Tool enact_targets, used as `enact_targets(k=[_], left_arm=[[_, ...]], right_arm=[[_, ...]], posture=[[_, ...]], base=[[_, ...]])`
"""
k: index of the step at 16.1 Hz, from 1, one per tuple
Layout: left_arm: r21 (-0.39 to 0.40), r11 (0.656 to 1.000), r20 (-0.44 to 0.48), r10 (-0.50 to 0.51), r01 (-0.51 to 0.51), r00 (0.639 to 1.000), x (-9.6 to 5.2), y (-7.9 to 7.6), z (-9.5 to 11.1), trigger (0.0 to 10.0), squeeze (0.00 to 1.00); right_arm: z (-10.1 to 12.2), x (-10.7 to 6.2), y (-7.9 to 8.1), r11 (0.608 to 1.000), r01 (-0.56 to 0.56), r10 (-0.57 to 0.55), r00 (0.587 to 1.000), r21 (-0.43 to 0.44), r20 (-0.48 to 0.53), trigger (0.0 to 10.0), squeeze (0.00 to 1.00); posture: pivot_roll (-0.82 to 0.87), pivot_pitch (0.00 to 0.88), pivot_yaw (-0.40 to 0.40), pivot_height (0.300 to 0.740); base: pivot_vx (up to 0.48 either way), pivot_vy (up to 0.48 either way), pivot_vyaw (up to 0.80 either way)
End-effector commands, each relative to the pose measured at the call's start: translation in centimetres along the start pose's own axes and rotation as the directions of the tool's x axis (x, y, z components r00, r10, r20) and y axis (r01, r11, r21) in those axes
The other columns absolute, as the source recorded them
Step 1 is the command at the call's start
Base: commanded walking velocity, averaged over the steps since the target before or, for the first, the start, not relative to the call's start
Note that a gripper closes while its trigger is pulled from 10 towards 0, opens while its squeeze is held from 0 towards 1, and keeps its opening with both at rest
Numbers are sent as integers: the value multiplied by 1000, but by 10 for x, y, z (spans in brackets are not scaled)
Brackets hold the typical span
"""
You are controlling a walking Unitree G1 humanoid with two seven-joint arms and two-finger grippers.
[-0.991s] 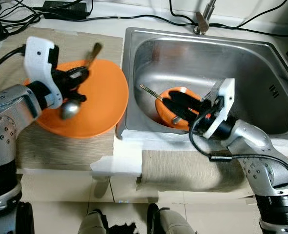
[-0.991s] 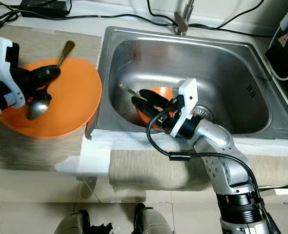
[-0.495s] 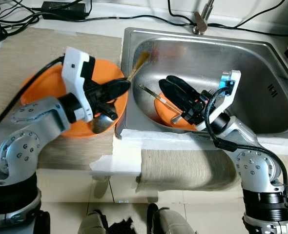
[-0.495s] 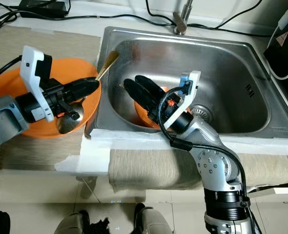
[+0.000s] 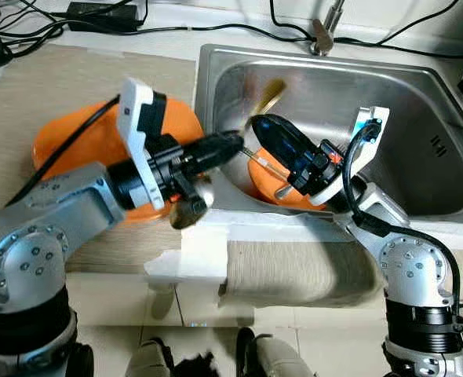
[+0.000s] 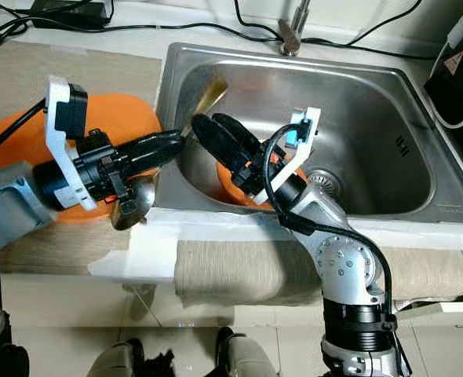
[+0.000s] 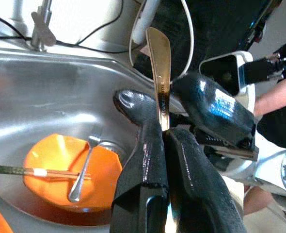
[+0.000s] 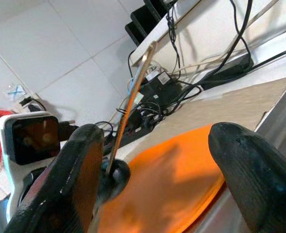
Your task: Kitchen organization
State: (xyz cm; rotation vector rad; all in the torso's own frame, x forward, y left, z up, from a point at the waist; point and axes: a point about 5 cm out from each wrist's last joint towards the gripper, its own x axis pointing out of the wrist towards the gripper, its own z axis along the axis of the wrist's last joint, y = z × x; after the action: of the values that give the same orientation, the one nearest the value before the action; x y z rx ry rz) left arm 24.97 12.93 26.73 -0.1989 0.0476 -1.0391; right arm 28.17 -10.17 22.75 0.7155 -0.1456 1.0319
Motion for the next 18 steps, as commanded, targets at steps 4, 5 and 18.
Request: enact_targets(k=[4, 5, 18], left_arm=[[-5, 997, -24, -78, 78, 997, 1, -13, -3, 0, 0], [-6, 997, -25, -78, 78, 997, 0, -13, -3, 0, 0], [-7, 998, -49, -70, 70, 996, -1, -12, -6, 0, 0]], right_arm=[[4, 2, 9, 998, -43, 43, 999, 41, 12, 6353, 0], [4, 2, 8, 998, -41, 41, 999, 47, 10, 2118, 0], [3, -2, 14, 994, -83, 84, 996, 65, -16, 0, 0]], posture=[[-100, 191, -113, 740], [-100, 190, -113, 740], [-105, 192, -111, 740]], base=[[0, 0, 0], [0, 0, 0], [0, 0, 0]])
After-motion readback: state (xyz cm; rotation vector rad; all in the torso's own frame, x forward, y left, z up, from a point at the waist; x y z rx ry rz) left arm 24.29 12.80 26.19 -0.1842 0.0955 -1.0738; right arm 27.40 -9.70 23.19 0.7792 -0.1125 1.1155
